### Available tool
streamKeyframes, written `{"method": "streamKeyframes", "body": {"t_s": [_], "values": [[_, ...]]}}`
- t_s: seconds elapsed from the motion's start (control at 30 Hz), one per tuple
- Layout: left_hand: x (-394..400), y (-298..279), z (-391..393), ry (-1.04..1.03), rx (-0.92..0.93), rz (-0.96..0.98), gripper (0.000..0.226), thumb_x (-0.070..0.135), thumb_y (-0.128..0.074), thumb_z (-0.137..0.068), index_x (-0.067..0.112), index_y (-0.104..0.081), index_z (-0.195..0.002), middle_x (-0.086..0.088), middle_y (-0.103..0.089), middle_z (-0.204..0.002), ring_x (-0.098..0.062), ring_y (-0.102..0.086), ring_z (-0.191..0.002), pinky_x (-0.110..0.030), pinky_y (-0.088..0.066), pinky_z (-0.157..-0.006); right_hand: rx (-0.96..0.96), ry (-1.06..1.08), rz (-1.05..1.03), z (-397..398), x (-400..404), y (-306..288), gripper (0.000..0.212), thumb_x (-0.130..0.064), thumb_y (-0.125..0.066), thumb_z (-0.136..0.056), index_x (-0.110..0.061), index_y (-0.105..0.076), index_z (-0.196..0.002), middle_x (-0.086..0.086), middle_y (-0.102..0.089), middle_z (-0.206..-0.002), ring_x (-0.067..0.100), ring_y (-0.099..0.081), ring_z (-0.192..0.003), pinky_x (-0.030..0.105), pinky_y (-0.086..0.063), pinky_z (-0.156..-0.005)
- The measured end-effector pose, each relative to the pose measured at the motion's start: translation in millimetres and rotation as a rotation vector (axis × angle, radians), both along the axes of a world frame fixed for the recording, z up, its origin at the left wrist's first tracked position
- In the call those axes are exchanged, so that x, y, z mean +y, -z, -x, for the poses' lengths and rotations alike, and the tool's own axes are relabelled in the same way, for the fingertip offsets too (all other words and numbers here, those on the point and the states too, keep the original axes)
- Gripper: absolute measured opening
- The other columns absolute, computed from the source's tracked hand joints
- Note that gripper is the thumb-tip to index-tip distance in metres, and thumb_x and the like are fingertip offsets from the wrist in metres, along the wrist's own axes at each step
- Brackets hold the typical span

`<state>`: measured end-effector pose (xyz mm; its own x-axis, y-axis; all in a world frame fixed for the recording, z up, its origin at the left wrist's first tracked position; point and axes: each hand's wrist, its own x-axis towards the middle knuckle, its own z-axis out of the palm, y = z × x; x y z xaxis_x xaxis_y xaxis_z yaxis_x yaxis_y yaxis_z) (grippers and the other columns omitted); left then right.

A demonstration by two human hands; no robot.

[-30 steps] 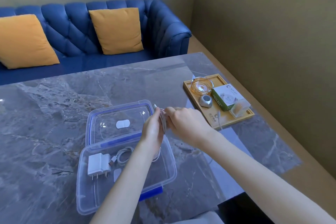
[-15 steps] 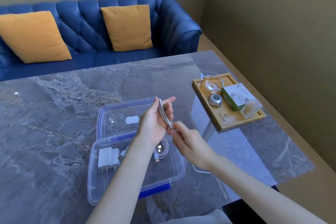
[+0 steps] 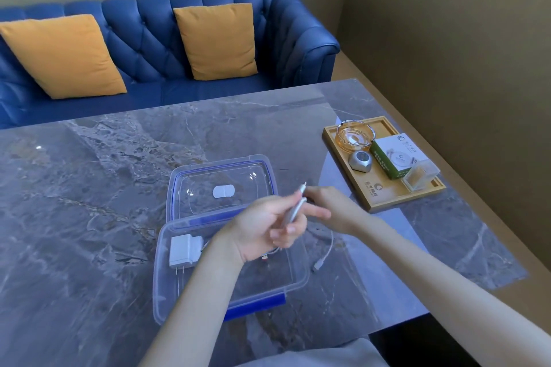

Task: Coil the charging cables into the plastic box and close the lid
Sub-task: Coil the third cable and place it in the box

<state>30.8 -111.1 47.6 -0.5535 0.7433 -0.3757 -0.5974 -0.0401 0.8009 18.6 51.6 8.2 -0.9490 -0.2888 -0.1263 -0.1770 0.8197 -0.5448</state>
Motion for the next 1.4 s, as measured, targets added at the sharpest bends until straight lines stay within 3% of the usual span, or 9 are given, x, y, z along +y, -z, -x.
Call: {"method": "streamKeyframes", "body": {"t_s": [0.23,0.43,0.53,0.6,0.7,0.83,1.03,1.17,1.4], "values": [[13,30,-8,-0.324,-0.021,0.273,0.040,0.029,-0.029,-0.099,0.000,-0.057,-0.096,-0.002,-0.052,-0.042,-0.008,-0.031,-0.028,-0.016,-0.023,-0.033,-0.046,0.043,-0.031,14,-6,-32,0.035,-0.024,-0.064,-0.079,-0.021,-0.043,-0.052,-0.005,-0.043,-0.052,0.018,-0.040,-0.058,0.031,-0.034,-0.056],[21,46,2,-0.698,-0.075,0.351,0.042,0.028,-0.030,-0.098,0.009,-0.054,-0.068,0.000,-0.057,-0.035,-0.011,-0.040,-0.027,-0.017,-0.026,-0.034,-0.024,0.003,-0.022,-3,-28,-35,0.029,-0.025,-0.041,-0.093,-0.007,-0.050,-0.072,0.017,-0.060,-0.077,0.035,-0.048,-0.071,0.043,-0.047,-0.070],[16,47,15,-0.780,-0.215,0.184,0.044,0.029,-0.028,-0.099,-0.001,-0.059,-0.096,-0.007,-0.066,-0.059,-0.019,-0.059,-0.054,-0.029,-0.043,-0.060,-0.004,-0.053,-0.025,-21,-38,-29,0.023,-0.027,-0.034,-0.096,-0.011,-0.045,-0.084,0.017,-0.057,-0.083,0.036,-0.050,-0.071,0.043,-0.045,-0.069],[11,40,23,-0.782,-0.277,-0.006,0.045,0.031,-0.021,-0.099,-0.001,-0.050,-0.115,-0.009,-0.071,-0.066,-0.020,-0.067,-0.060,-0.026,-0.050,-0.064,0.000,-0.106,-0.030,-30,-40,-23,0.024,-0.027,-0.032,-0.098,-0.007,-0.044,-0.094,0.019,-0.056,-0.083,0.038,-0.052,-0.071,0.045,-0.044,-0.067],[3,25,32,-0.756,-0.208,-0.128,0.045,0.028,-0.019,-0.100,0.000,-0.054,-0.105,0.001,-0.071,-0.055,-0.006,-0.066,-0.048,-0.015,-0.046,-0.045,-0.034,-0.183,-0.071,-40,-38,-12,0.026,-0.026,-0.030,-0.099,-0.005,-0.046,-0.098,0.018,-0.060,-0.081,0.038,-0.053,-0.071,0.046,-0.046,-0.068],[-8,3,35,-0.637,-0.143,-0.224,0.047,0.028,-0.023,-0.099,-0.003,-0.057,-0.101,0.005,-0.039,-0.032,-0.003,-0.034,-0.025,-0.013,-0.029,-0.032,-0.069,-0.238,-0.168,-43,-27,1,0.025,-0.027,-0.031,-0.099,-0.008,-0.047,-0.106,0.017,-0.066,-0.099,0.038,-0.059,-0.087,0.046,-0.047,-0.076],[-10,-6,10,-0.235,0.054,-0.023,0.049,0.032,-0.027,-0.095,-0.001,-0.064,-0.095,0.010,-0.031,-0.032,-0.002,-0.022,-0.026,-0.017,-0.014,-0.036,-0.094,-0.131,-0.125,-11,-5,-9,0.029,-0.032,-0.044,-0.095,-0.012,-0.055,-0.077,0.004,-0.064,-0.073,0.023,-0.061,-0.071,0.030,-0.043,-0.066],[-9,4,-2,-0.117,0.254,0.207,0.048,0.031,-0.029,-0.097,0.002,-0.067,-0.093,0.006,-0.034,-0.038,-0.007,-0.028,-0.033,-0.015,-0.025,-0.036,-0.155,-0.098,0.027,10,4,-33,0.037,-0.016,-0.055,-0.087,-0.024,-0.054,-0.052,-0.001,-0.060,-0.052,0.002,-0.049,-0.043,0.009,-0.035,-0.052],[1,27,-6,-0.275,0.207,0.154,0.051,0.028,-0.027,-0.098,-0.004,-0.062,-0.082,0.007,-0.029,-0.034,-0.010,-0.028,-0.032,-0.018,-0.029,-0.041,-0.063,-0.022,0.129,7,-6,-45,0.017,-0.009,-0.055,-0.085,-0.022,-0.064,-0.089,-0.006,-0.062,-0.057,0.008,-0.055,-0.054,0.007,-0.039,-0.058]]}}
